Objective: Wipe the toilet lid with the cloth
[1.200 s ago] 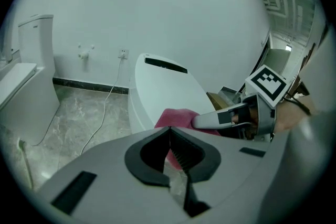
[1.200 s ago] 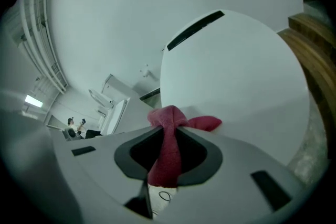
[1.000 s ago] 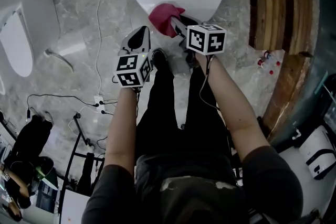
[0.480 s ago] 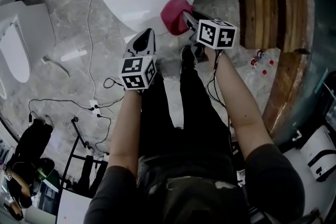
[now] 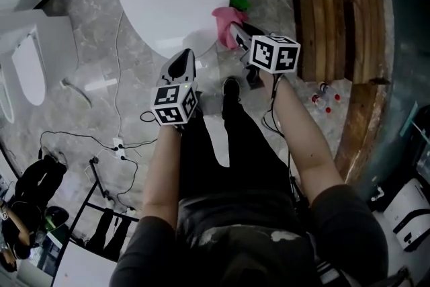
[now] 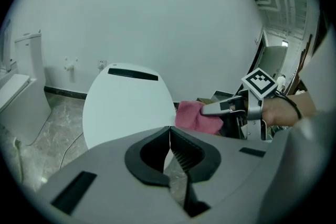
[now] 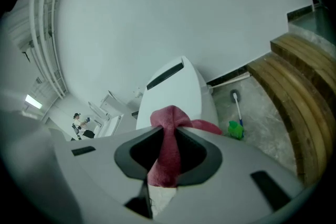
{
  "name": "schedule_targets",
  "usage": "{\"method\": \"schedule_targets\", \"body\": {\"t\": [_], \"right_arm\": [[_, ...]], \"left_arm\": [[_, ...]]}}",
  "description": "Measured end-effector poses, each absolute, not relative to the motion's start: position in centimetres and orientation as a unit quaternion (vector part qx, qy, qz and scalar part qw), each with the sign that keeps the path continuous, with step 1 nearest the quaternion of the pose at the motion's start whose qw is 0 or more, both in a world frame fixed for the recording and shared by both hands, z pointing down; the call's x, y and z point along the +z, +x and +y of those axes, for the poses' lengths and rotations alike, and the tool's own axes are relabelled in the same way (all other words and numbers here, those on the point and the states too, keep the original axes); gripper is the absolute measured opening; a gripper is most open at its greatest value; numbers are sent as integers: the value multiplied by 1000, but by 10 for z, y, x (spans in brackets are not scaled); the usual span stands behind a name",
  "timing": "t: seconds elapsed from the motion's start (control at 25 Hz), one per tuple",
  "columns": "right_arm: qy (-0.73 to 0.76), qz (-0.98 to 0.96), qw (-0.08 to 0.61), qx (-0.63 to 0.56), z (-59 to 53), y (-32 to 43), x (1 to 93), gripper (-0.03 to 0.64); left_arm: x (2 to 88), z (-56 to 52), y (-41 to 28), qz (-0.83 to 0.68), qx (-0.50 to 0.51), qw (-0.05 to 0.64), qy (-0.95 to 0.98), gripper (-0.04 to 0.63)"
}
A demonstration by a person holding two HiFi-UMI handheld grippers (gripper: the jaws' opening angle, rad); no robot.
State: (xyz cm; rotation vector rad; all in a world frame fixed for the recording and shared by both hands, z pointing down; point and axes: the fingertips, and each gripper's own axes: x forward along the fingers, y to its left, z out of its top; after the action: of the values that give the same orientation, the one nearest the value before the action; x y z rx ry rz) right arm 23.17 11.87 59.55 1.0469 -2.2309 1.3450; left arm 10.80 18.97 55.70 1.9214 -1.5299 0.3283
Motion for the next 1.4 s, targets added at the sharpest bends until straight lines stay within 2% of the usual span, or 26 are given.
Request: {"method": "schedule_targets", "body": {"t": [0.48,0.92,1.4], "right_arm": [[347,-816,120,446,168,228,481,67],[358,-837,91,404,251,203,389,67],[377,-852,66,359,350,201,318,67]], "left_arm": [[448,205,111,-591,79,278,753,9],[376,305,94,-555,51,262,788,9],[296,386,75,-547,13,213,809,9]]}}
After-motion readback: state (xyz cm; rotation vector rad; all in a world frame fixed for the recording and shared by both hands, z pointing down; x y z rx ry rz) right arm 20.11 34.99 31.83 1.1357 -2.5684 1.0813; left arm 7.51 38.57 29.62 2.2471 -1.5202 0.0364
